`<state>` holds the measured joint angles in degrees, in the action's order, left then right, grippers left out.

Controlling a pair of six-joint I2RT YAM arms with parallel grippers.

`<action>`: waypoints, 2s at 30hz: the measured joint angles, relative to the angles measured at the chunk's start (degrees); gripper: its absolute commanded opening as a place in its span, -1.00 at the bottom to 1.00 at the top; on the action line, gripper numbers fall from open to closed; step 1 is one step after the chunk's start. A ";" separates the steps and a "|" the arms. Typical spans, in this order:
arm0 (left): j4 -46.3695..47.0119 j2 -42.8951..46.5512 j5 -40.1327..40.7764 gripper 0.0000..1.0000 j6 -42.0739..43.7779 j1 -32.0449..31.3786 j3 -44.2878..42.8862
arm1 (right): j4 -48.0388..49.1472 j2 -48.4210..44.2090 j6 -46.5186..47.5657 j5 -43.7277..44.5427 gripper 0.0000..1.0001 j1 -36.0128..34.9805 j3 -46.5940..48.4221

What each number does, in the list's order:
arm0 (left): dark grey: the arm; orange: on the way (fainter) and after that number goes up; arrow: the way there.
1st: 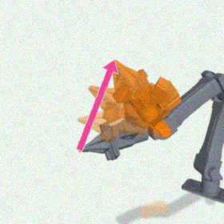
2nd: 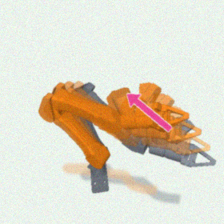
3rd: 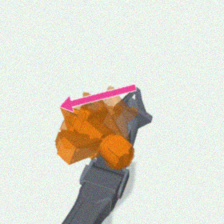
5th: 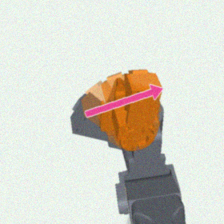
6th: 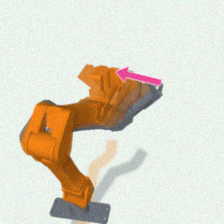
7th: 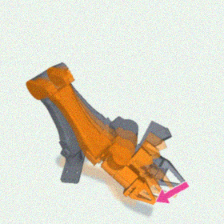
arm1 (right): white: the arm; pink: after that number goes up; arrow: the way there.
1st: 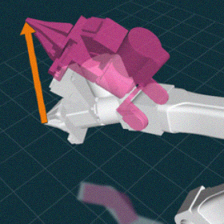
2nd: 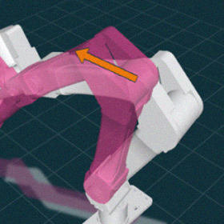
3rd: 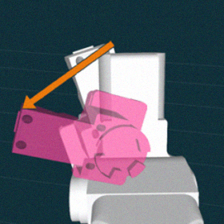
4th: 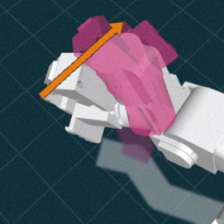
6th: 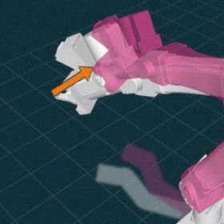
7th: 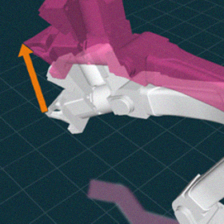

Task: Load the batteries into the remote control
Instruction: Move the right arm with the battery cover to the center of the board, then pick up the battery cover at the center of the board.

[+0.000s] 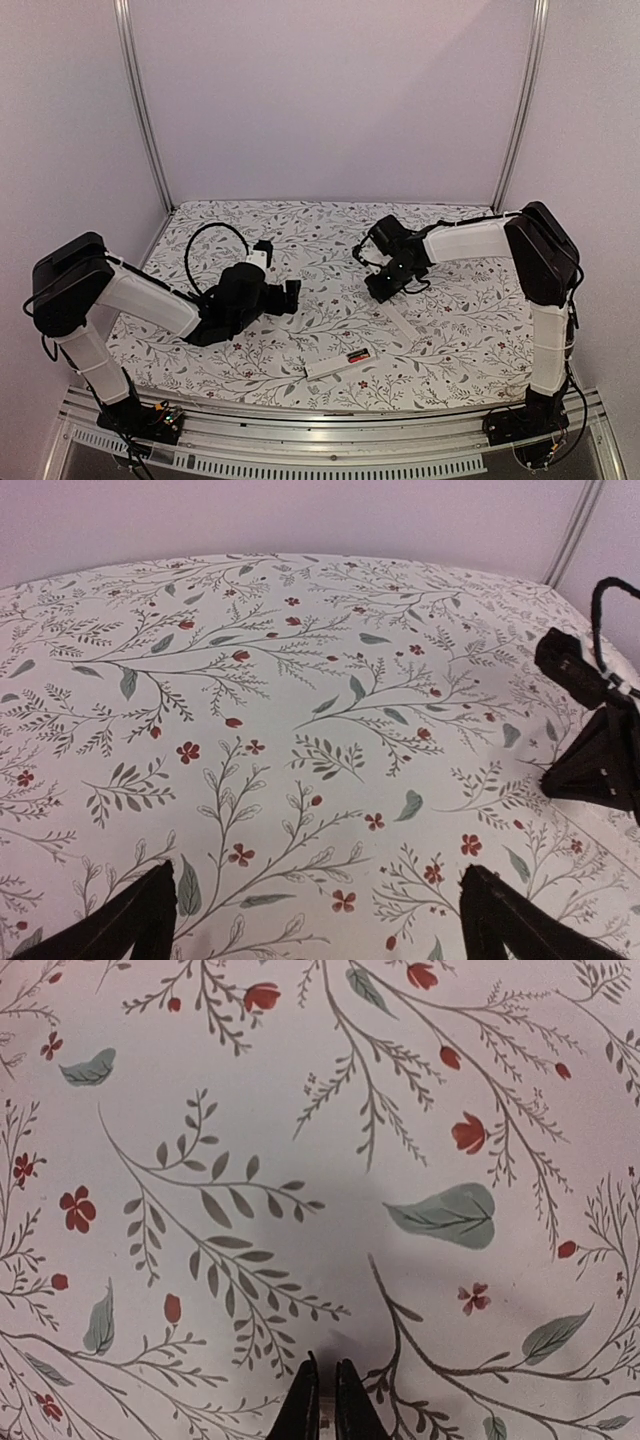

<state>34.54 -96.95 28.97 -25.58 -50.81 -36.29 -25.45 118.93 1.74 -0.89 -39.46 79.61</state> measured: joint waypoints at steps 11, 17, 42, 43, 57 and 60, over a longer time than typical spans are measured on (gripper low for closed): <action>-0.15 0.85 0.22 0.97 0.00 0.00 0.52 | -9.20 -8.90 -2.21 -1.44 -0.85 -0.66 -8.33; -0.17 2.75 0.31 0.96 -0.02 0.00 1.40 | -13.25 -12.28 -4.42 -1.20 -0.62 -0.66 -5.73; -0.13 4.07 0.46 0.99 0.04 0.00 2.54 | -17.59 -6.34 -6.69 -0.72 -0.77 -1.05 -1.73; -0.13 4.07 0.46 0.98 0.02 0.00 2.54 | -17.59 -6.25 -6.69 -0.70 -0.78 -1.05 -1.73; -0.13 4.07 0.46 0.98 0.02 0.00 2.54 | -16.94 -4.70 -6.67 2.58 -0.82 -1.05 -1.84; -0.13 4.07 0.46 0.98 0.02 0.00 2.54 | -16.92 -4.70 -6.67 2.56 -0.82 -1.05 -1.84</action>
<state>34.41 -92.88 29.43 -25.56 -50.81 -33.76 -42.37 114.24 -4.93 1.67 -40.51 77.78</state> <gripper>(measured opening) 0.992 0.090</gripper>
